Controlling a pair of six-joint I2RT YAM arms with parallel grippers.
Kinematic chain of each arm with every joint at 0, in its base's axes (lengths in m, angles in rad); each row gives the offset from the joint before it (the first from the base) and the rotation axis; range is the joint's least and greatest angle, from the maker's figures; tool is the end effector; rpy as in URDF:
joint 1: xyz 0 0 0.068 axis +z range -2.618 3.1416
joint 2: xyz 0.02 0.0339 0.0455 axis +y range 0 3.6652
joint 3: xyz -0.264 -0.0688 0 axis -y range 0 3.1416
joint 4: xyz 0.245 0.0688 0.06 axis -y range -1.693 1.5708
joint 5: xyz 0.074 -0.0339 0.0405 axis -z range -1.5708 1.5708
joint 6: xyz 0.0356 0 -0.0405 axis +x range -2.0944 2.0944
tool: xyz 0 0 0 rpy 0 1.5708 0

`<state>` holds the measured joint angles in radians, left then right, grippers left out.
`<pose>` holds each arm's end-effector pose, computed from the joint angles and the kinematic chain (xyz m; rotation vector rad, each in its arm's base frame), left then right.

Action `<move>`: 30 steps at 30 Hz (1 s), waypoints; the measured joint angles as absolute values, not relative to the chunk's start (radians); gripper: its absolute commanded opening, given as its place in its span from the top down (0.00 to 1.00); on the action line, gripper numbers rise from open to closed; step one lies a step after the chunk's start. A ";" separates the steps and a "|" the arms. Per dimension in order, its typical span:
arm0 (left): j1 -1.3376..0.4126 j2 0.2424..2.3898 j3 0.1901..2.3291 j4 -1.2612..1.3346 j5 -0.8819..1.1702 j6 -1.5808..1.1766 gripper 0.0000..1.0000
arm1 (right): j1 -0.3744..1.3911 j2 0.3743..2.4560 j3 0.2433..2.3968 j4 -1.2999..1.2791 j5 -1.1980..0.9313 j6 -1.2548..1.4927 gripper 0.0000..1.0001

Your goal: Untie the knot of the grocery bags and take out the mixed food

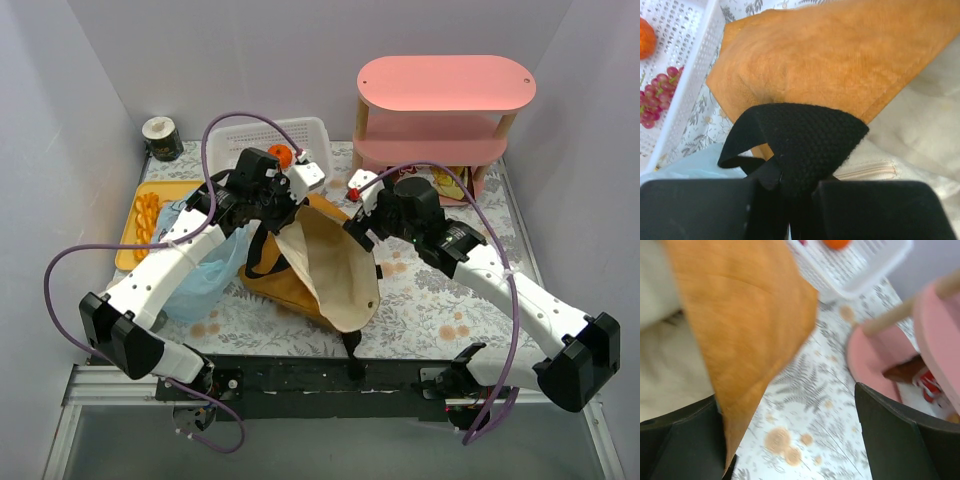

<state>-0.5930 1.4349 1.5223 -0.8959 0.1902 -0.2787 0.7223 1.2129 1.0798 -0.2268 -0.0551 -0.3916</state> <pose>0.2436 -0.1723 0.3774 0.4769 2.4098 -0.6276 0.2094 0.1871 0.3491 -1.0566 1.6268 0.2737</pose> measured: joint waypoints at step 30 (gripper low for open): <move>-0.598 1.389 1.448 -0.878 0.264 -0.375 1.00 | 0.817 1.264 1.091 -0.379 -0.651 -1.180 0.45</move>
<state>-0.5976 1.3888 1.4483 -0.8780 0.2638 -0.3748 0.8165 1.2636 1.0912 -0.3794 -0.6506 -1.1801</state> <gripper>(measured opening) 0.033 0.566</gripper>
